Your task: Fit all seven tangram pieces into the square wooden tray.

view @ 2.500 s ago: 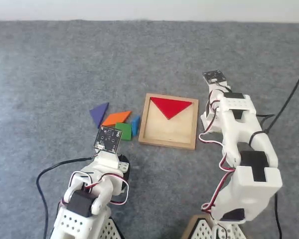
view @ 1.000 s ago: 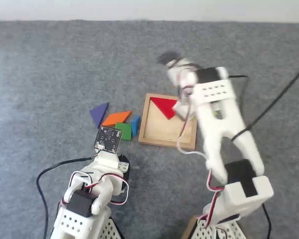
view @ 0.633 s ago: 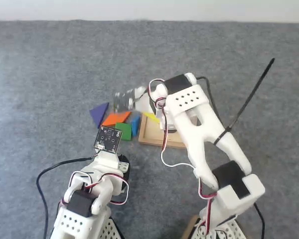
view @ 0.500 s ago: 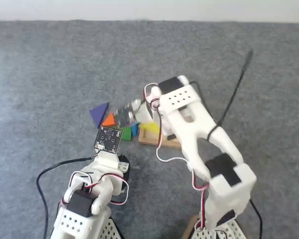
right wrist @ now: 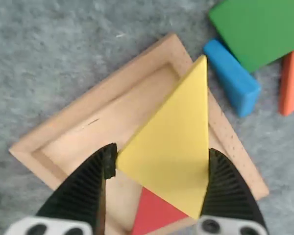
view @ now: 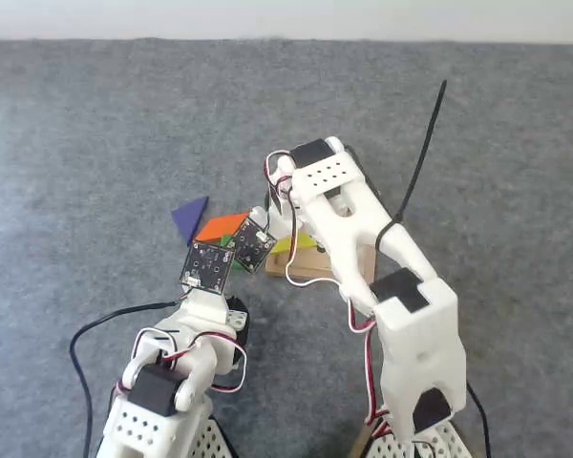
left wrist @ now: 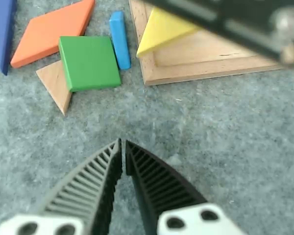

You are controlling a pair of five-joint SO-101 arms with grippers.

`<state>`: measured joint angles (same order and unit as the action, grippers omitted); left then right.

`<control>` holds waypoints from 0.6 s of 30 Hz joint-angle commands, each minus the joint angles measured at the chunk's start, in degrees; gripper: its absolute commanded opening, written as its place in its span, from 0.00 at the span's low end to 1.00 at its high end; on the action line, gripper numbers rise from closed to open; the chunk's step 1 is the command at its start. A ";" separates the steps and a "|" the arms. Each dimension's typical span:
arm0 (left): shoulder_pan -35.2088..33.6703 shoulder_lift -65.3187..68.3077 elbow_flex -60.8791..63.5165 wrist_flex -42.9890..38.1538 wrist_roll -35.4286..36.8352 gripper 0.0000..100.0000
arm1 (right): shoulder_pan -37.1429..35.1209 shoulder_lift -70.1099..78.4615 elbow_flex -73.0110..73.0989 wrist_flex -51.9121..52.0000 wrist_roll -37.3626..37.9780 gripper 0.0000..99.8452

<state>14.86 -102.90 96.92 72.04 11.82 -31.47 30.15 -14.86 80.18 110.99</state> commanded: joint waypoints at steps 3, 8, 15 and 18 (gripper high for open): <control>0.26 -1.05 -0.48 0.18 0.35 0.01 | 0.48 1.98 -5.54 -0.48 5.10 0.12; 0.26 -1.05 -0.48 0.18 0.35 0.01 | 1.89 2.07 -6.33 -1.01 6.68 0.13; 0.26 -1.05 -0.48 0.18 0.35 0.01 | 5.85 2.42 -12.66 -1.01 1.58 0.21; 0.26 -1.05 -0.48 0.18 0.35 0.01 | 6.81 2.51 -14.42 -0.48 0.97 0.22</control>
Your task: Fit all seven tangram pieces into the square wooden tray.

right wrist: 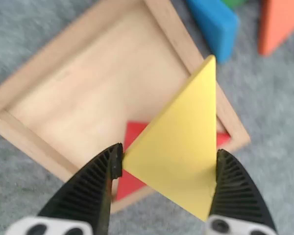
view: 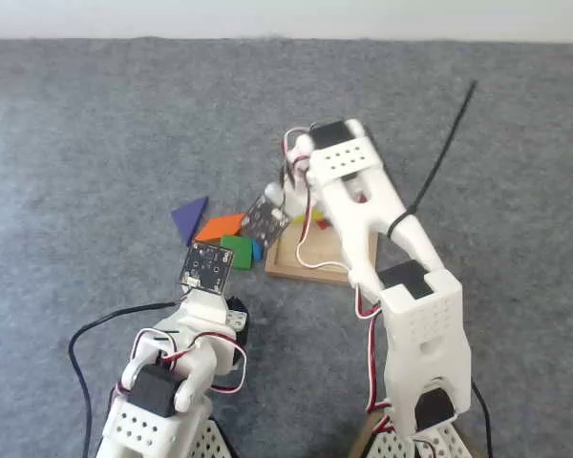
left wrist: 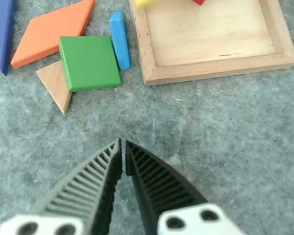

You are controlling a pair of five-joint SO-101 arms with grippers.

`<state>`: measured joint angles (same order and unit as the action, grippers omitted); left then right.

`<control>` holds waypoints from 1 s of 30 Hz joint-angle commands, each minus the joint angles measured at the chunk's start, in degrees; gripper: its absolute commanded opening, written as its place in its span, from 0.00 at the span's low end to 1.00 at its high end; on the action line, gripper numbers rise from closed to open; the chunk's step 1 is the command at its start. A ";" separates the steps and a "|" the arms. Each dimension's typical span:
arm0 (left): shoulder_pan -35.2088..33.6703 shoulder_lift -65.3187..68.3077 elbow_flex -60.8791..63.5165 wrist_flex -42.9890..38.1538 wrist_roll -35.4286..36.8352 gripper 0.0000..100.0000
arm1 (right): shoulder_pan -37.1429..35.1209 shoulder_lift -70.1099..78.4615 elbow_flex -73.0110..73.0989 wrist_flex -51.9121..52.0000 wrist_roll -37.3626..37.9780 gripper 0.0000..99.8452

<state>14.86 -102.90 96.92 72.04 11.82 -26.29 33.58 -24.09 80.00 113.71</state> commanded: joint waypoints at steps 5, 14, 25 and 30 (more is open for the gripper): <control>0.26 -1.05 -0.48 0.18 0.35 0.01 | 0.31 0.31 -4.75 4.18 0.70 0.22; 0.26 -1.05 -0.48 0.18 0.35 0.01 | -1.98 1.27 -4.75 12.35 2.02 0.22; 0.26 -1.05 -0.48 0.18 0.35 0.01 | -1.71 1.27 -5.01 12.62 1.85 0.34; 0.26 -1.05 -0.48 0.18 0.35 0.01 | -0.66 1.27 -8.88 12.62 0.09 0.34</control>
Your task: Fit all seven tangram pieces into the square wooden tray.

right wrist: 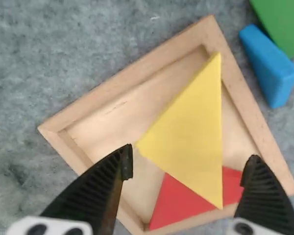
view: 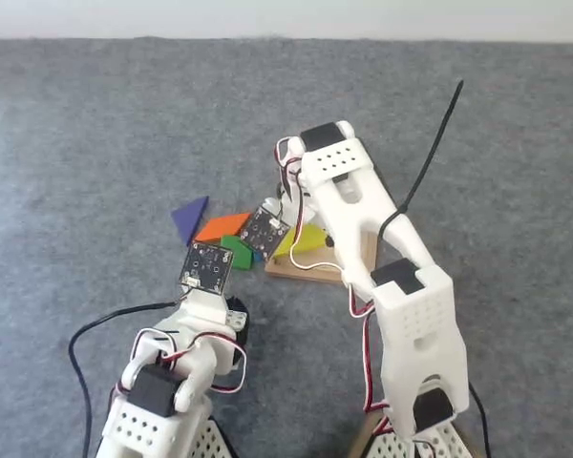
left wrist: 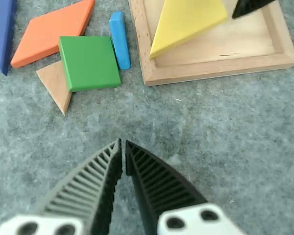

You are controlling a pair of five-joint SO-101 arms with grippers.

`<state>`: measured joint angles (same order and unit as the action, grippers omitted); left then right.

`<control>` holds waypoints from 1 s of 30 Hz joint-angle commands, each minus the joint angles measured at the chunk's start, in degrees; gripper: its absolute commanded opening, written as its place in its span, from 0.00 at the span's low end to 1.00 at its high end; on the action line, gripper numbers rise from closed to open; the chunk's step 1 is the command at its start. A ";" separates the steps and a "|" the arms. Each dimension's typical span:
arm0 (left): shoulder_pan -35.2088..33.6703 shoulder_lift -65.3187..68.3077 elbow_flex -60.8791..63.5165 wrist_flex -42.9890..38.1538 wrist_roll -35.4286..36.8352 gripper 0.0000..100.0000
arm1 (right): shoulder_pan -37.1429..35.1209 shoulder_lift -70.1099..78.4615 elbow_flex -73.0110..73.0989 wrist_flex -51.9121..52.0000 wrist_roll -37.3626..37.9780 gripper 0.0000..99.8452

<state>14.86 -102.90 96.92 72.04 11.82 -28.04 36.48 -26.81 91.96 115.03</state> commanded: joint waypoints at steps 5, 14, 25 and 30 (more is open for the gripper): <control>0.26 -1.05 -0.48 0.18 0.35 0.01 | 4.26 -1.89 -19.16 3.21 -17.05 0.34; 0.26 -1.05 -0.48 0.18 0.35 0.01 | 12.26 -2.24 -41.93 7.69 -79.82 0.34; 0.26 -1.05 -0.48 0.18 0.35 0.01 | 15.16 -1.45 -48.35 8.04 -99.08 0.34; 0.26 -1.05 -0.48 0.18 0.35 0.01 | 14.37 -9.27 -45.01 9.01 -105.05 0.34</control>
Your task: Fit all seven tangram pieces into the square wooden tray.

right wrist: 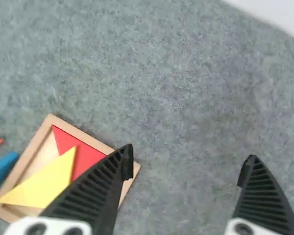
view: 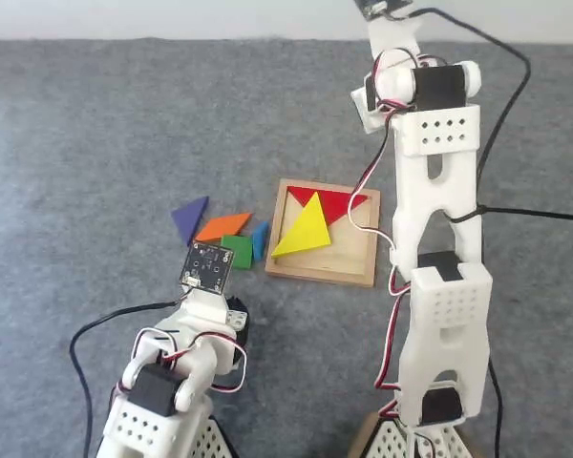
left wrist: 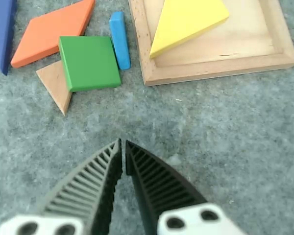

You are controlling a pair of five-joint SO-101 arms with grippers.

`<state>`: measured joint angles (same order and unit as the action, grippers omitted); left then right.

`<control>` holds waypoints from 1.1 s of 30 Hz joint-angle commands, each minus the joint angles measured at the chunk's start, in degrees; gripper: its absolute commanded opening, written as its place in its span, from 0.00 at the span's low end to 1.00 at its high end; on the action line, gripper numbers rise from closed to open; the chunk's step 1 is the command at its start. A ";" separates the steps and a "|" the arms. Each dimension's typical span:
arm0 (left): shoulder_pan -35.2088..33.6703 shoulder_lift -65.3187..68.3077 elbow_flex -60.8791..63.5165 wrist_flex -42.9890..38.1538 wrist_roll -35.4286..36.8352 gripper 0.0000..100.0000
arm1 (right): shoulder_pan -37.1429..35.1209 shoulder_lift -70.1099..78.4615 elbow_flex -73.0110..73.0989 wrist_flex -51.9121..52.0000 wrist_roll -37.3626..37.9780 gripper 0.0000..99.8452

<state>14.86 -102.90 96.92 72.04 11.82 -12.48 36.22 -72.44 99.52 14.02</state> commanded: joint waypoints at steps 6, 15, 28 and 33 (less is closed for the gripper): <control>0.26 -1.05 -0.48 0.18 0.35 0.01 | -2.42 -24.92 34.20 0.84 -1.14 0.34; 0.26 -1.05 -0.48 0.18 0.35 0.01 | 0.92 -58.51 100.13 -42.24 -2.02 0.34; 0.26 -1.05 -0.48 0.18 0.35 0.01 | -2.59 -57.71 118.51 -60.88 -11.69 0.14; 0.26 -1.05 -0.48 0.18 0.35 0.01 | -3.56 -53.76 118.42 -65.01 -11.25 0.04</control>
<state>14.86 -102.90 96.92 72.04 11.82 -15.56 -18.99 46.77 38.24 3.65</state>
